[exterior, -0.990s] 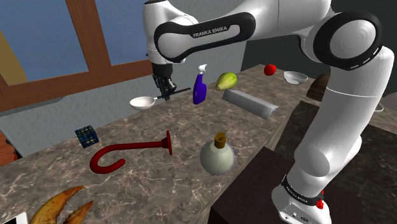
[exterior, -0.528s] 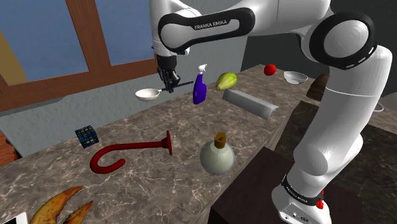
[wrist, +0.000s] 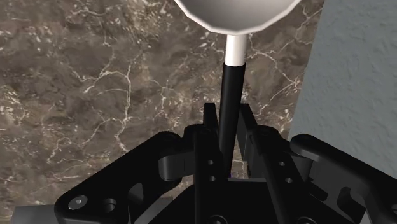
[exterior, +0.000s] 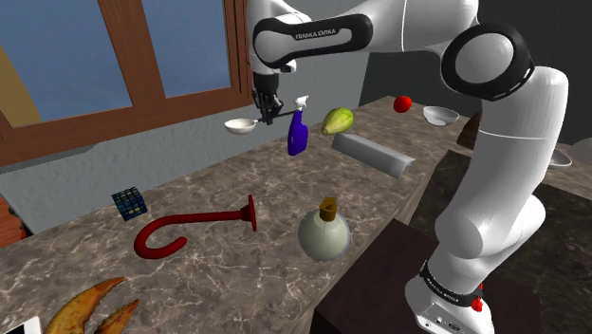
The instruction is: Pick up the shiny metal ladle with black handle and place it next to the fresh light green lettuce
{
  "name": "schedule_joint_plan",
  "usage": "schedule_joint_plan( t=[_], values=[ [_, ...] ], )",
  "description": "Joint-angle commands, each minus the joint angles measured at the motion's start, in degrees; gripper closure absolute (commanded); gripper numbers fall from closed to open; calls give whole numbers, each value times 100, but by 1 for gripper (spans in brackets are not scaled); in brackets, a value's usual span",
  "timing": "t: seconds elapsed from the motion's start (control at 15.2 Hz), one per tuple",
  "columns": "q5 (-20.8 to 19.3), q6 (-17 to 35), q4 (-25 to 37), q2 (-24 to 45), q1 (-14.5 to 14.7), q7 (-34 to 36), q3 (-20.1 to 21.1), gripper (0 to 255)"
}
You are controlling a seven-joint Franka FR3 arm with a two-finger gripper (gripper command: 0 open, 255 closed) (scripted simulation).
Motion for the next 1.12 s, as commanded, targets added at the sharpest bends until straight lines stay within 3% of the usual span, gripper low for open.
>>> schedule_joint_plan(
  t=[0.0, 0.53, 0.79, 0.92, 1.06],
  values=[
    [-69, -14, 196, 172, -84, -196, -86, 255],
    [-369, -343, 1477, 1085, -293, -981, -427, 255],
    [-547, -665, 2486, 1733, -271, -1393, -605, 255],
    [-663, -943, 3287, 2214, -188, -1660, -720, 255],
    [-647, -752, 3031, 2158, -252, -1624, -714, 255]
  ],
)
